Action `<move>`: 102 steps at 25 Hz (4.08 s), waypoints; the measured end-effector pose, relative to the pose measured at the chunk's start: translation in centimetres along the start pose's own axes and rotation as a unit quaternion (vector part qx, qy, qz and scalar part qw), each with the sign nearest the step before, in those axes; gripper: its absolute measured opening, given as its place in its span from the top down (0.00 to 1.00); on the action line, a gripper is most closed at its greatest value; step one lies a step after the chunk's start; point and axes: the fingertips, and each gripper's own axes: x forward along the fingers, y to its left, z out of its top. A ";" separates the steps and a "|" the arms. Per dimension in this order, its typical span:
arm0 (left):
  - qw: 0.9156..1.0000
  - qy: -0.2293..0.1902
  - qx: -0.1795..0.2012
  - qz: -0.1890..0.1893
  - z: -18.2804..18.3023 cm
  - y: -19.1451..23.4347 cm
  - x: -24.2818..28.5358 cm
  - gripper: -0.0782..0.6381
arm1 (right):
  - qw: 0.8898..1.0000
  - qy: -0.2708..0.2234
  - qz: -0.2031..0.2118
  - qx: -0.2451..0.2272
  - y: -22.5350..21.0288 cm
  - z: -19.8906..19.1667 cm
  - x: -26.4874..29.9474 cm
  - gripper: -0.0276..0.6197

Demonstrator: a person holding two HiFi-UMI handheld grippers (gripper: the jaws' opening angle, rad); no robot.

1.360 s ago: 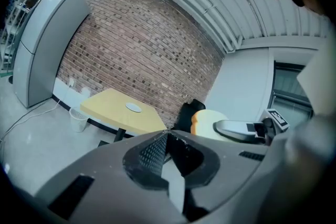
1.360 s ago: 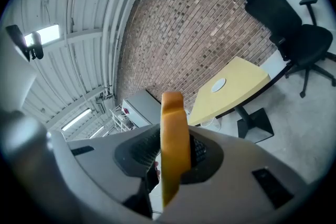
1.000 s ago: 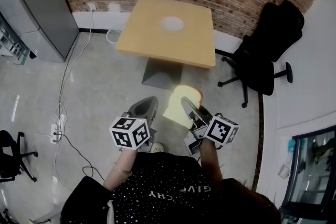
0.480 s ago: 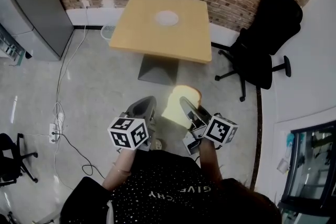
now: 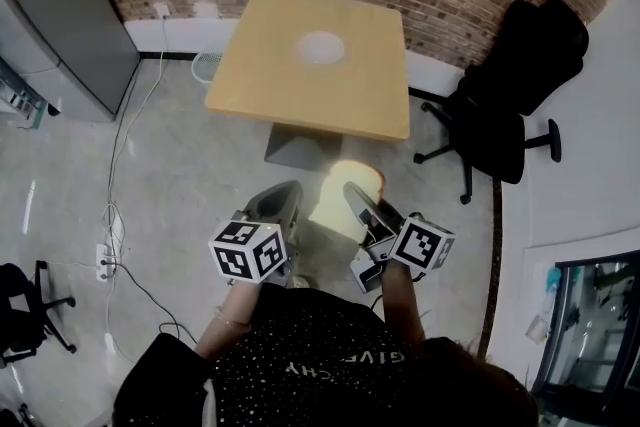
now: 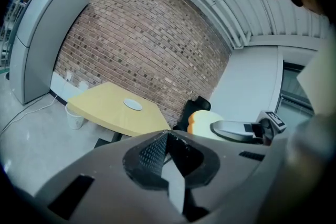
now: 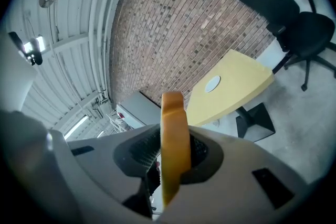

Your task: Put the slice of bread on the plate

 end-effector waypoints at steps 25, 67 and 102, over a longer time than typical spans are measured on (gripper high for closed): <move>0.999 0.013 0.004 -0.042 12.6 8.2 14.2 0.88 | 0.999 -0.038 -0.026 -0.005 -3.5 13.1 14.1 0.81; 0.999 0.041 -0.025 -0.008 17.6 14.4 31.0 0.88 | 0.998 -0.001 -0.033 0.053 -14.9 25.1 24.9 0.81; 0.990 0.021 -0.126 0.062 18.3 25.3 35.0 0.88 | 0.964 0.233 -0.091 0.087 -28.2 23.2 47.5 0.80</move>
